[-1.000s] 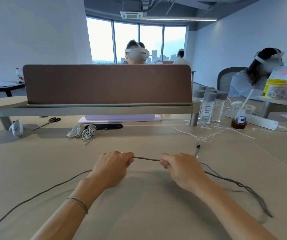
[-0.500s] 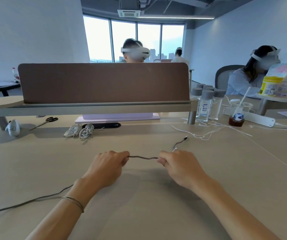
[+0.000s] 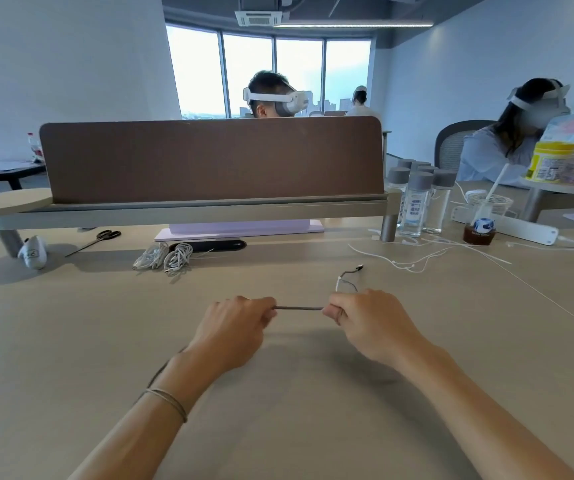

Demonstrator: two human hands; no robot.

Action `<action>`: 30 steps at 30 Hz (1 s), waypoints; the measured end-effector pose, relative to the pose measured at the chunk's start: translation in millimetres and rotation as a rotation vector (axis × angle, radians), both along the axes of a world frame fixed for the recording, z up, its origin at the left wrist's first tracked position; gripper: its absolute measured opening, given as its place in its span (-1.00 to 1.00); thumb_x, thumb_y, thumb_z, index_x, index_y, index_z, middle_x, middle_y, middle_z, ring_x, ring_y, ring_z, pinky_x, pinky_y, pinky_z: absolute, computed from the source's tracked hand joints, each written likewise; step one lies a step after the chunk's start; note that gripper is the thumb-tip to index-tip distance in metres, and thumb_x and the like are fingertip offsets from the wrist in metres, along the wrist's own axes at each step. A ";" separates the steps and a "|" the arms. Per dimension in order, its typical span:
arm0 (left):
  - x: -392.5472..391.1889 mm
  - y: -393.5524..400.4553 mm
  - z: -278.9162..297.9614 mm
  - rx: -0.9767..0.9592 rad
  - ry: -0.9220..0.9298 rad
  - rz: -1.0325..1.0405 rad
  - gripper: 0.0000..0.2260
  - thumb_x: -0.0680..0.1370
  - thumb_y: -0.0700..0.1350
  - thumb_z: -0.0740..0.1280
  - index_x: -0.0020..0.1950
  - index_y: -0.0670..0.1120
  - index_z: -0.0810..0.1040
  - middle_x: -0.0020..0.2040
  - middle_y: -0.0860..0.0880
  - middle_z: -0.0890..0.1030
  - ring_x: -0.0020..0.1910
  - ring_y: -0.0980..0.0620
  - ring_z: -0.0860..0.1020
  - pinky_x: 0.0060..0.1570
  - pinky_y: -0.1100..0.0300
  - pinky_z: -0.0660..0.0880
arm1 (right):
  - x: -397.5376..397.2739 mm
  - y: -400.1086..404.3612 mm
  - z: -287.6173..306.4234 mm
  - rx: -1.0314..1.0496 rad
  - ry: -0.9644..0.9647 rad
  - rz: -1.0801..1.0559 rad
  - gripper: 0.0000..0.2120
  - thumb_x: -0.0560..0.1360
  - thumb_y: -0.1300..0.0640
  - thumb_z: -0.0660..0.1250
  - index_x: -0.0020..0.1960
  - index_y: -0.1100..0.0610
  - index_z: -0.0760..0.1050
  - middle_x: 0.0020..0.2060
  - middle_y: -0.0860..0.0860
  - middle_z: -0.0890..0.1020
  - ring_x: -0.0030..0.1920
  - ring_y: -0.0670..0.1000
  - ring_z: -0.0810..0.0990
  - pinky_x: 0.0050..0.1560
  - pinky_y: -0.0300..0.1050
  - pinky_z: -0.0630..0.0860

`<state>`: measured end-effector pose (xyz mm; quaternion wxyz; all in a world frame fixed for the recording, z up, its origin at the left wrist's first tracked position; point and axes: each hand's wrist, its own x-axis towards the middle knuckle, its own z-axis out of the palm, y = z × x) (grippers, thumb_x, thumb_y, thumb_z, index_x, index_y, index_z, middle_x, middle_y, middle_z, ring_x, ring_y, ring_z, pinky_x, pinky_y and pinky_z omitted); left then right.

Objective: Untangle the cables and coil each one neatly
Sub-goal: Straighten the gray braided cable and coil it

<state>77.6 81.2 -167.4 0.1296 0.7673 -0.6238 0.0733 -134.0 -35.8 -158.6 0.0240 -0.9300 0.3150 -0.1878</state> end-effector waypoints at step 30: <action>24.7 7.8 7.6 -0.112 0.095 0.040 -0.72 0.66 0.02 0.12 -0.26 0.04 0.29 -0.38 0.03 0.43 -0.27 -0.17 0.38 -0.30 0.05 0.29 | -2.4 -5.5 2.1 -0.127 0.060 -0.019 -0.74 0.69 -0.03 0.14 -0.16 -0.01 0.36 -0.19 0.04 0.67 -0.17 0.20 0.61 -0.20 -0.01 0.47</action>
